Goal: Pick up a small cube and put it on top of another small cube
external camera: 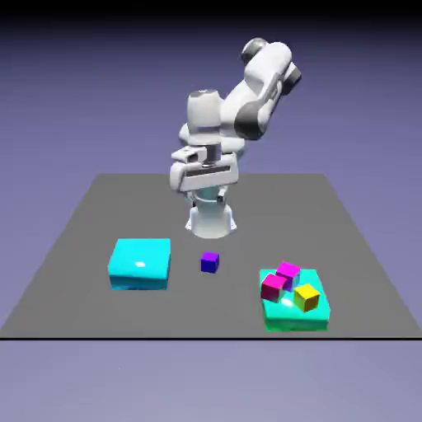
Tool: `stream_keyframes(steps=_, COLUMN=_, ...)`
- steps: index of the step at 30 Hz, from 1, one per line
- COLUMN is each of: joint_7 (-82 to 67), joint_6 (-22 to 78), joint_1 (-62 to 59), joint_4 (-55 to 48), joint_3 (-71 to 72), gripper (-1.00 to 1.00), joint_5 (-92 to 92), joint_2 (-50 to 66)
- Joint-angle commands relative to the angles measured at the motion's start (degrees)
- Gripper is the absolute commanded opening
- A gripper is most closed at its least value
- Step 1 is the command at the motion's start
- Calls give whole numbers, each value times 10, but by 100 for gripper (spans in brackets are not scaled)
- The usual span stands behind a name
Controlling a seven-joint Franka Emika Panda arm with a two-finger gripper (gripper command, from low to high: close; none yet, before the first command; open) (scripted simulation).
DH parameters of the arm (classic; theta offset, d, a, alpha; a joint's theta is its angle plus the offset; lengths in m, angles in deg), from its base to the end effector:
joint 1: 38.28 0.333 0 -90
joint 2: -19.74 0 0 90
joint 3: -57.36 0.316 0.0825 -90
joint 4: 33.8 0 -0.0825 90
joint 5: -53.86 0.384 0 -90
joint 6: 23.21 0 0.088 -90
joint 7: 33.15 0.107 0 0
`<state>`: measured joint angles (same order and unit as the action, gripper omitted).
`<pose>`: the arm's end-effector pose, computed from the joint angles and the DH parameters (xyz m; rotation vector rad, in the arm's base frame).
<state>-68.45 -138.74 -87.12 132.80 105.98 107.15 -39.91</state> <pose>0.3011 -0.0159 0.3581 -3.0541 0.1737 -0.2331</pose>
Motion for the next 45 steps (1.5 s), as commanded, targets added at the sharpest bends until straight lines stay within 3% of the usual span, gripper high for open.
stream_keyframes(steps=1, joint_7=-25, joint_6=19, joint_1=-16, joint_4=2, joint_3=16, gripper=0, joint_5=17, joint_2=-9)
stream_keyframes(steps=34, joint_7=-846, joint_6=636, joint_1=-539, joint_4=61, joint_3=529, gripper=0, joint_5=580, joint_2=-294)
stream_keyframes(steps=42, joint_7=-813, joint_6=523, joint_1=-504, joint_4=41, joint_3=663, gripper=0, joint_5=723, joint_2=-211)
stream_keyframes(steps=43, joint_7=-813, joint_6=523, joint_1=-504, joint_4=41, joint_3=663, gripper=-100, joint_5=723, joint_2=-211)
stream_keyframes(steps=45, joint_7=-818, joint_6=540, joint_1=-509, joint_4=44, joint_3=642, gripper=-100, joint_5=701, joint_2=-224)
